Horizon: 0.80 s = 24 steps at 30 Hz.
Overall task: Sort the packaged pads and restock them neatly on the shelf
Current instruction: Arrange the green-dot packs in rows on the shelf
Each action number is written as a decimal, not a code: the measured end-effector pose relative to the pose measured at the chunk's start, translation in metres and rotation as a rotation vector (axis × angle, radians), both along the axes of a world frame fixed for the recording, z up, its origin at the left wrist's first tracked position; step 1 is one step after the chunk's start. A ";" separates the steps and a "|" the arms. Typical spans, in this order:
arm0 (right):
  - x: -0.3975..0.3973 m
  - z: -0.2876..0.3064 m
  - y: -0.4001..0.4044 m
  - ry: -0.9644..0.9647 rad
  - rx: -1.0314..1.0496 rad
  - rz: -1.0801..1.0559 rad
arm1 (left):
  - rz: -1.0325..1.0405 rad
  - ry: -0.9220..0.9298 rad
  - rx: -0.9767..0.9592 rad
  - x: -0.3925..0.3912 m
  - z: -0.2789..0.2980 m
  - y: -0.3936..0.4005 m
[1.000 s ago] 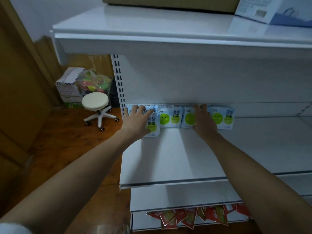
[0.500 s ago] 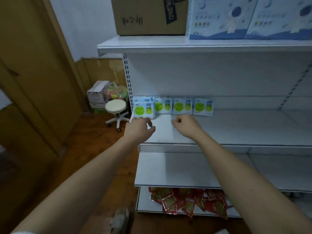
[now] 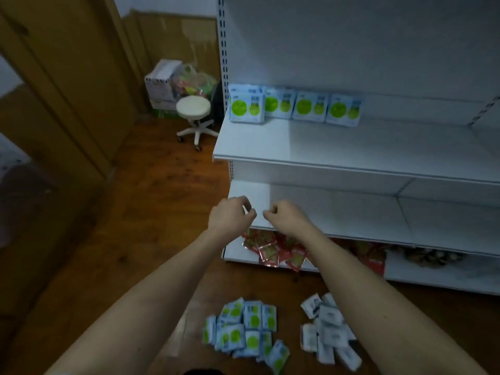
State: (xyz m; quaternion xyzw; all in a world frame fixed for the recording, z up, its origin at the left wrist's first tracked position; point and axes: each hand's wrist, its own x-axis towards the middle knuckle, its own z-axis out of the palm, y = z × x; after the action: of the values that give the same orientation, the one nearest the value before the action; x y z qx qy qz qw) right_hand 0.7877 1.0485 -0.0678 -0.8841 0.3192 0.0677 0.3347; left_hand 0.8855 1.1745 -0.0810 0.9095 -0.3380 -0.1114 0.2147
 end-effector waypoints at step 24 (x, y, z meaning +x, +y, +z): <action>-0.157 -0.472 0.126 0.679 0.462 -0.151 | 0.539 0.927 0.424 -0.159 -0.506 0.195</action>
State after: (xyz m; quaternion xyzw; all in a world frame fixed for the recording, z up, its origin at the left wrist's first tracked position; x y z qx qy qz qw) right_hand 0.6304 1.1741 -0.5400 -0.6872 0.4518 0.4006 0.4039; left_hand 0.7268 1.3696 -0.5869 0.8429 0.0645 -0.5050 0.1744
